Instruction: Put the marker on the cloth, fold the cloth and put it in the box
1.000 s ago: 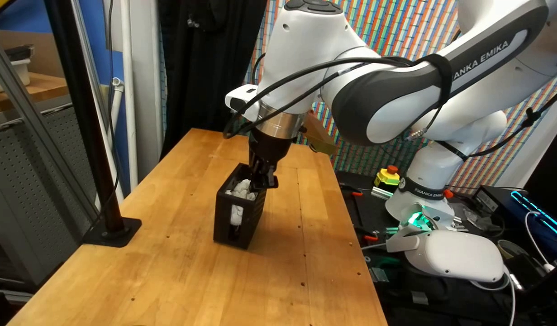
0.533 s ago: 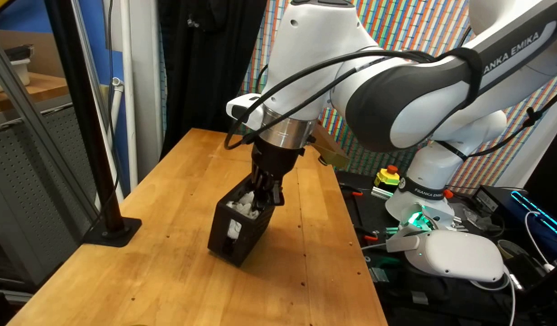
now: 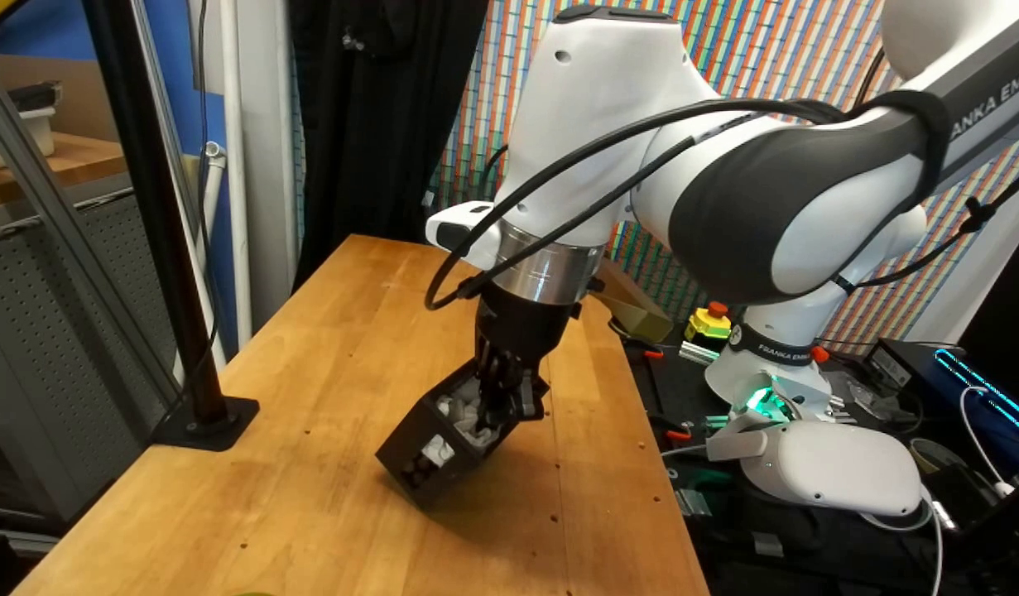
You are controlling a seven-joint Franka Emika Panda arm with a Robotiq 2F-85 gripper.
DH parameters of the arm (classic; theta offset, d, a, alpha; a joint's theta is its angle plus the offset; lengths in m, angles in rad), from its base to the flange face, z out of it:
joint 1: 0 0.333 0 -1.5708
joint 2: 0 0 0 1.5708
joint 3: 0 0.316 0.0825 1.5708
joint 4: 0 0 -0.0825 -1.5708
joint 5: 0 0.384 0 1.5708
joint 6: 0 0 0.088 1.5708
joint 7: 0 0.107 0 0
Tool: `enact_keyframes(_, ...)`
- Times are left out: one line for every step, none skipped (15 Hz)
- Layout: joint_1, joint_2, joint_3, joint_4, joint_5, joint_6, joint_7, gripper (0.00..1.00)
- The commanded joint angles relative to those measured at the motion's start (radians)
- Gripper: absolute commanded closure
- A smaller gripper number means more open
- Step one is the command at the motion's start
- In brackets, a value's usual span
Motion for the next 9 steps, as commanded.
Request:
enact_keyframes(-0.008,-0.002,0.006,0.003,0.040,0.001,-0.004,0.94)
enact_keyframes(-0.009,-0.003,0.005,0.003,0.042,0.003,-0.004,0.94)
enact_keyframes(-0.010,-0.003,0.003,0.003,0.043,0.005,-0.004,0.94)
enact_keyframes(-0.010,-0.005,0.000,0.004,0.045,0.007,-0.002,0.94)
enact_keyframes(-0.010,-0.006,-0.004,0.006,0.043,0.012,-0.002,0.94)
enact_keyframes(-0.010,-0.007,-0.012,0.010,0.038,0.016,0.000,0.94)
enact_keyframes(-0.010,-0.009,-0.020,0.013,0.033,0.022,0.003,0.94)
enact_keyframes(-0.010,-0.010,-0.029,0.016,0.027,0.030,0.006,0.94)
enact_keyframes(-0.010,-0.010,-0.039,0.018,0.022,0.038,0.009,0.94)
